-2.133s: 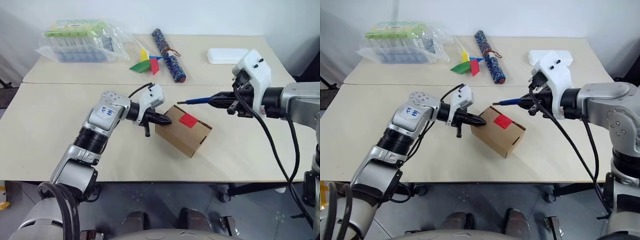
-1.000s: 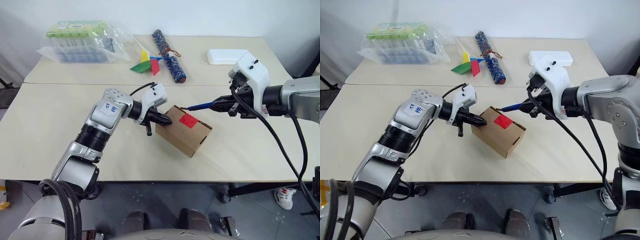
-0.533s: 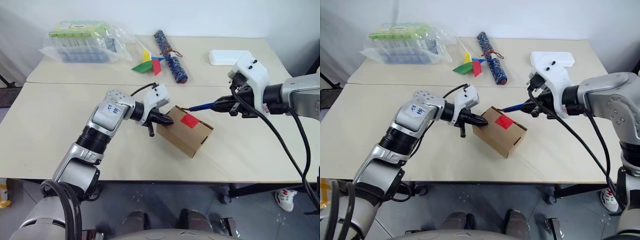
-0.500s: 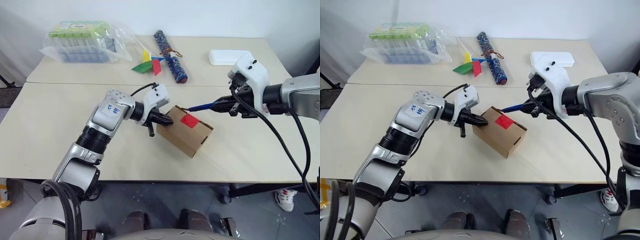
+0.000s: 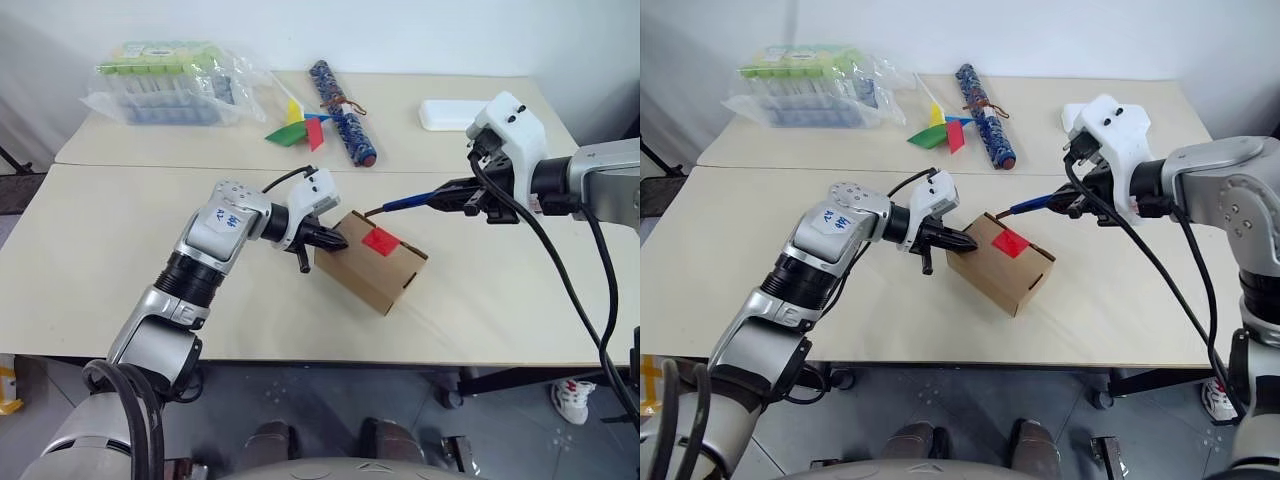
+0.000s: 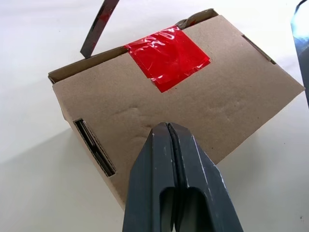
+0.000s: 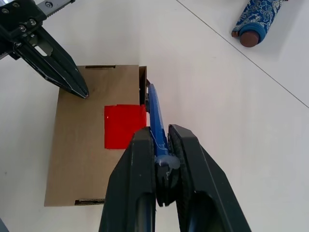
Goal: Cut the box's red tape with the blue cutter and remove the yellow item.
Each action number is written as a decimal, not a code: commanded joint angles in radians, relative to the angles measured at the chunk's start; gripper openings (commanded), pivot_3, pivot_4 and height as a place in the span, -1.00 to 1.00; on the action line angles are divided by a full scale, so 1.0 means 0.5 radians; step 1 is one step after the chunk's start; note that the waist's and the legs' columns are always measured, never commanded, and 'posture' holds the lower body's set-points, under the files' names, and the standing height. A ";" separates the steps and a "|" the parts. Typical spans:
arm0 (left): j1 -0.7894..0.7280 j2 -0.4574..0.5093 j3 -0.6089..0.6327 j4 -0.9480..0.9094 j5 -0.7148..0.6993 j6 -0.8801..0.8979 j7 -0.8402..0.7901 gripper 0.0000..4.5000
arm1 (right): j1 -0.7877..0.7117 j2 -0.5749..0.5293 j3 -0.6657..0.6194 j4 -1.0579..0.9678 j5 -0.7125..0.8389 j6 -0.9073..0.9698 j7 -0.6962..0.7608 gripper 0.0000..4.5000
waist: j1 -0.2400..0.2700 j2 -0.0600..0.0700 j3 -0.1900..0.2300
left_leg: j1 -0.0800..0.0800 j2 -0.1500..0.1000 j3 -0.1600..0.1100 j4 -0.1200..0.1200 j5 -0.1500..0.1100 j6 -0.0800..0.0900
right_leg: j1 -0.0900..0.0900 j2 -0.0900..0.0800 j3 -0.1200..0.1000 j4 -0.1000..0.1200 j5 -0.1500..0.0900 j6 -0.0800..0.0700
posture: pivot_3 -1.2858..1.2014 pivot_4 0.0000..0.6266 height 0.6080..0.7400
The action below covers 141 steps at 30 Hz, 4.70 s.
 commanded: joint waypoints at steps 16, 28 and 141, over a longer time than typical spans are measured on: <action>0.017 -0.030 -0.066 0.076 0.045 0.007 0.003 -1.00 | 0.043 0.032 -0.207 -0.109 0.024 0.044 -0.089 -0.93 | 0.004 0.000 0.000 | -0.001 0.000 -0.001 0.002 0.000 0.000 | 0.000 0.000 0.000 0.001 0.000 0.000 | 0.03 -0.52 1.00; 0.015 -0.025 -0.067 0.074 0.046 0.008 -0.004 -1.00 | 0.083 0.082 -0.234 -0.123 0.030 0.048 -0.103 -0.93 | 0.004 0.000 0.000 | -0.001 0.000 -0.001 0.002 0.000 0.000 | 0.000 0.000 0.000 0.001 0.000 0.000 | 0.03 -0.52 1.00; 0.115 -0.065 -0.181 -0.066 0.083 0.197 0.114 -1.00 | -0.359 -0.429 0.654 0.007 0.072 0.314 0.465 -0.93 | 0.016 -0.001 0.000 | -0.003 -0.002 -0.006 0.004 -0.002 0.004 | 0.003 -0.003 -0.001 -0.003 0.000 0.000 | 0.03 -0.52 1.00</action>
